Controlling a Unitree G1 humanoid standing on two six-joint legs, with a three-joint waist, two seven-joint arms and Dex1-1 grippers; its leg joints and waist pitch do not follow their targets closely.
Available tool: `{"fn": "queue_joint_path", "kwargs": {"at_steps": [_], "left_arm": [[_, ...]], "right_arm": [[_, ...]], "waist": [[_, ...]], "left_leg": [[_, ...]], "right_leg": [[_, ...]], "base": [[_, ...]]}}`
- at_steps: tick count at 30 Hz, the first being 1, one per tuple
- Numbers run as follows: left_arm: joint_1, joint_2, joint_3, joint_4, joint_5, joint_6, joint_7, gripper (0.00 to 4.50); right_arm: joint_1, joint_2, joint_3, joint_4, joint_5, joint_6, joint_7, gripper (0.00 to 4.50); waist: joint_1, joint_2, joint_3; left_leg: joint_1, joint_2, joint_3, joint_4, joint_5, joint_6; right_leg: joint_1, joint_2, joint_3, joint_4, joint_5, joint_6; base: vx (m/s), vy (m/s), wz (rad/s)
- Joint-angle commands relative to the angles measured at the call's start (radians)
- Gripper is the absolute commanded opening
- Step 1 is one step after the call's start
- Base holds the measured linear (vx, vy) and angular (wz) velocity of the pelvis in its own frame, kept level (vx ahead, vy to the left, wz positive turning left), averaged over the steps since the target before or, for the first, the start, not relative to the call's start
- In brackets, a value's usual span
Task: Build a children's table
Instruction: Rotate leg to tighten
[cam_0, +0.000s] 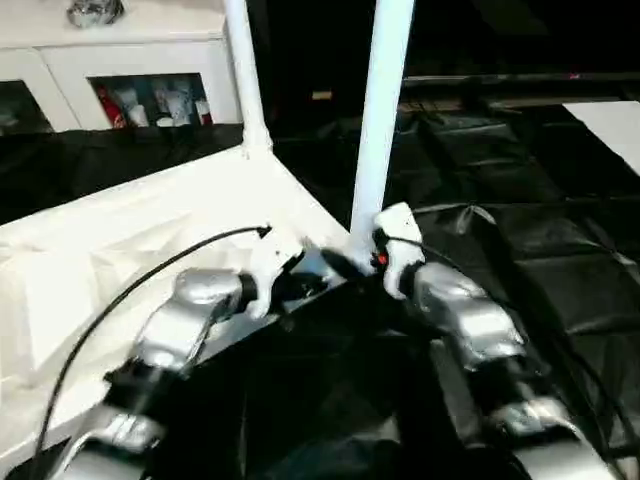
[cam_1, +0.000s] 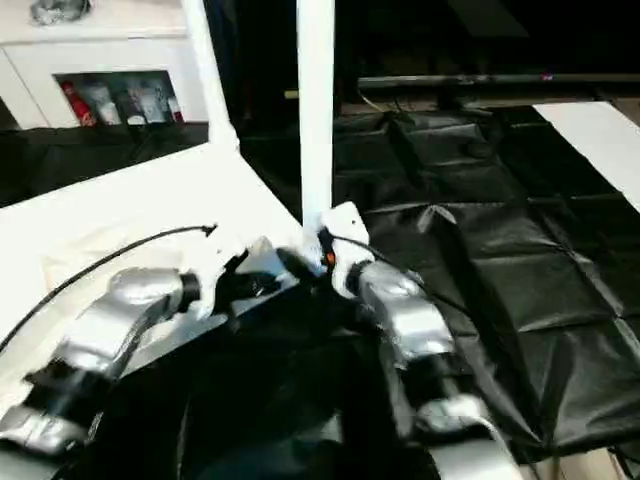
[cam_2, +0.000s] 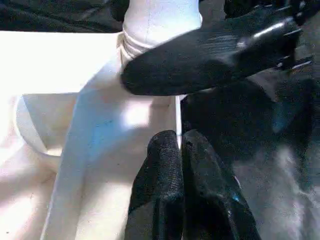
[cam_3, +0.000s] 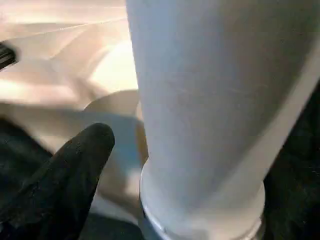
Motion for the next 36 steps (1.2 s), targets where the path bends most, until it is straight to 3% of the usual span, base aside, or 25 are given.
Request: {"fn": "queue_joint_path", "kwargs": {"at_steps": [1, 6, 14, 16, 22, 23, 27, 29, 36], "left_arm": [[-0.012, 0.006, 0.04, -0.09, -0.072, -0.026, -0.048, 0.0], [0.024, 0.043, 0.037, -0.136, -0.089, -0.012, -0.092, 0.0], [0.057, 0.087, 0.028, -0.178, -0.106, 0.003, -0.137, 0.0], [0.064, 0.102, 0.026, -0.187, -0.111, 0.008, -0.155, 0.0], [0.064, 0.115, 0.022, -0.19, -0.113, 0.012, -0.167, 0.0], [0.062, 0.115, 0.021, -0.186, -0.113, 0.01, -0.167, 0.0], [0.055, 0.11, 0.018, -0.175, -0.106, 0.006, -0.153, 0.0], [0.05, 0.096, 0.027, -0.17, -0.107, 0.017, -0.133, 0.0], [0.013, 0.049, 0.041, -0.124, -0.076, 0.022, -0.04, 0.0]], "right_arm": [[0.021, -0.019, 0.036, -0.06, 0.015, 0.028, 0.073, 4.45], [0.055, -0.074, 0.054, -0.131, 0.022, 0.058, 0.132, 4.45], [0.084, -0.122, 0.081, -0.203, 0.038, 0.095, 0.204, 4.45], [0.081, -0.129, 0.09, -0.201, 0.02, 0.083, 0.198, 4.45], [0.073, -0.127, 0.095, -0.189, 0.02, 0.08, 0.187, 4.45], [0.071, -0.124, 0.095, -0.187, 0.022, 0.081, 0.185, 4.21], [0.074, -0.105, 0.086, -0.18, 0.037, 0.093, 0.169, 4.08], [0.075, -0.085, 0.08, -0.163, 0.028, 0.091, 0.133, 3.75], [0.061, 0.014, 0.036, -0.085, 0.014, 0.1, -0.038, 3.21]], "waist": [[0.006, 0.002, -0.074], [0.011, 0.005, -0.072], [0.019, 0.0, -0.073], [0.02, 0.005, -0.073], [0.021, 0.007, -0.074], [0.022, 0.008, -0.074], [0.022, 0.008, -0.076], [0.021, 0.009, -0.075], [0.015, 0.011, -0.077]], "left_leg": [[0.023, 0.079, -0.041, -0.073, -0.144, 0.05], [0.027, 0.078, -0.042, -0.074, -0.172, 0.031], [0.026, 0.077, -0.042, -0.074, -0.161, 0.032], [0.026, 0.077, -0.042, -0.074, -0.157, 0.03], [0.028, 0.076, -0.042, -0.073, -0.161, 0.022], [0.026, 0.075, -0.041, -0.073, -0.157, 0.022], [0.027, 0.076, -0.042, -0.072, -0.156, 0.021], [0.027, 0.076, -0.043, -0.073, -0.155, 0.017], [0.026, 0.074, -0.043, -0.073, -0.151, 0.005]], "right_leg": [[0.053, -0.092, 0.051, -0.061, -0.105, -0.261], [0.048, -0.092, 0.052, -0.068, -0.169, -0.25], [0.047, -0.092, 0.052, -0.066, -0.171, -0.242], [0.045, -0.091, 0.052, -0.066, -0.169, -0.241], [0.046, -0.09, 0.052, -0.065, -0.152, -0.244], [0.047, -0.09, 0.052, -0.064, -0.141, -0.246], [0.047, -0.09, 0.051, -0.063, -0.134, -0.249], [0.047, -0.09, 0.051, -0.062, -0.13, -0.251], [0.048, -0.09, 0.051, -0.06, -0.113, -0.251]], "base": [[0.0, 0.0, 0.0], [0.0, 0.0, 0.0], [0.0, 0.0, 0.0], [0.0, 0.0, 0.0], [0.0, 0.0, 0.0], [0.0, 0.0, 0.0], [0.0, 0.0, 0.0], [0.0, 0.0, 0.0], [0.0, 0.0, 0.0]]}}
